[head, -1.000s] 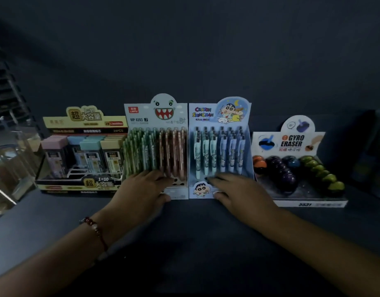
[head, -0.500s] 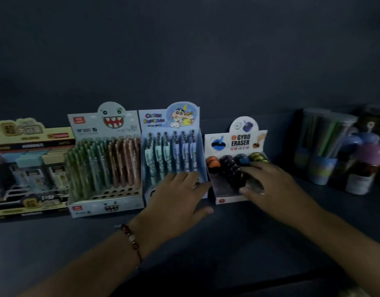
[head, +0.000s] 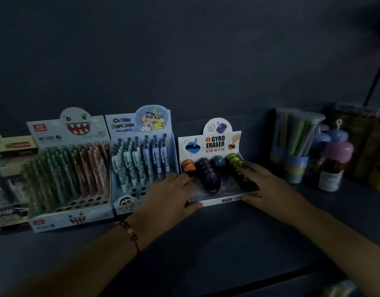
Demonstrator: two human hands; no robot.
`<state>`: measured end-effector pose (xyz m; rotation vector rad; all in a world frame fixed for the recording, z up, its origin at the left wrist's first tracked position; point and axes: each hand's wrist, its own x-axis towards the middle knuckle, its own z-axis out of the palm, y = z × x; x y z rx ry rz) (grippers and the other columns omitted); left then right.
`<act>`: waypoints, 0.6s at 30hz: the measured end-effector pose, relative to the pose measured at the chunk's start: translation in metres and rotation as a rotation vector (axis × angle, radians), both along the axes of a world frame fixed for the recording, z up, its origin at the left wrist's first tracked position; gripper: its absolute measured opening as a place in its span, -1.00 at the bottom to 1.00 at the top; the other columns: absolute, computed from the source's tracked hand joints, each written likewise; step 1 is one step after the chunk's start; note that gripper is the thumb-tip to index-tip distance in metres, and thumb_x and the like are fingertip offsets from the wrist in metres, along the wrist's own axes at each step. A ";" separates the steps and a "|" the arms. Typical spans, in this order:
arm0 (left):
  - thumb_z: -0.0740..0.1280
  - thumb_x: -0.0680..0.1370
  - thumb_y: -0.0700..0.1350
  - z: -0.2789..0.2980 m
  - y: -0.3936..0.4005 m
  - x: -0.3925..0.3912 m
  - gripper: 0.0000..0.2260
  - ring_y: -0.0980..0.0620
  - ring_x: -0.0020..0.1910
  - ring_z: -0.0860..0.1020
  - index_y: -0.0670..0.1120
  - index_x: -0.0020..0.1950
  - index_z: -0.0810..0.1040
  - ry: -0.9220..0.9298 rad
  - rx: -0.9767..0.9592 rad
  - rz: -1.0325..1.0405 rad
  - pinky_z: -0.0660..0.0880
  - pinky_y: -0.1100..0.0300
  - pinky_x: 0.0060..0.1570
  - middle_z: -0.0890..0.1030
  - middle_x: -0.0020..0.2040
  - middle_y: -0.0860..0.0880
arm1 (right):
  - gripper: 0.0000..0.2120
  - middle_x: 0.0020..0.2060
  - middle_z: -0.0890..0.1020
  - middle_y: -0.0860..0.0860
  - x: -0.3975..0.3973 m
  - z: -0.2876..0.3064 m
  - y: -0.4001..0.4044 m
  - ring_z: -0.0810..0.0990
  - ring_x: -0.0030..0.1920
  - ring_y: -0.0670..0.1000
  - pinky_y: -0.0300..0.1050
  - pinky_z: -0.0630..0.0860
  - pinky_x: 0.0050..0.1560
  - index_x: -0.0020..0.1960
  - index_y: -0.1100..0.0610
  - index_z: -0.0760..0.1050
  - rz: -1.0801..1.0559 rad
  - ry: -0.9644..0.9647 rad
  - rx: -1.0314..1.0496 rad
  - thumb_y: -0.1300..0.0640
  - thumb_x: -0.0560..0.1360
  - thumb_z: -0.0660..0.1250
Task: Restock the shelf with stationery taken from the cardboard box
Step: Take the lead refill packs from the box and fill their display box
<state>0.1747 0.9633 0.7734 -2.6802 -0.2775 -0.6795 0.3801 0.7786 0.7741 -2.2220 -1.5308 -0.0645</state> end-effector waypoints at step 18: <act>0.13 0.51 0.23 0.024 -0.040 0.040 -0.61 -0.03 -0.02 0.51 0.03 0.01 0.62 -0.112 -0.141 0.007 0.44 0.03 -0.02 0.59 -0.07 0.03 | -0.80 -0.04 0.69 -0.17 0.042 0.004 0.014 0.60 -0.04 -0.31 -0.36 0.46 0.08 0.15 -0.02 0.64 -0.034 0.568 0.333 0.13 0.55 0.38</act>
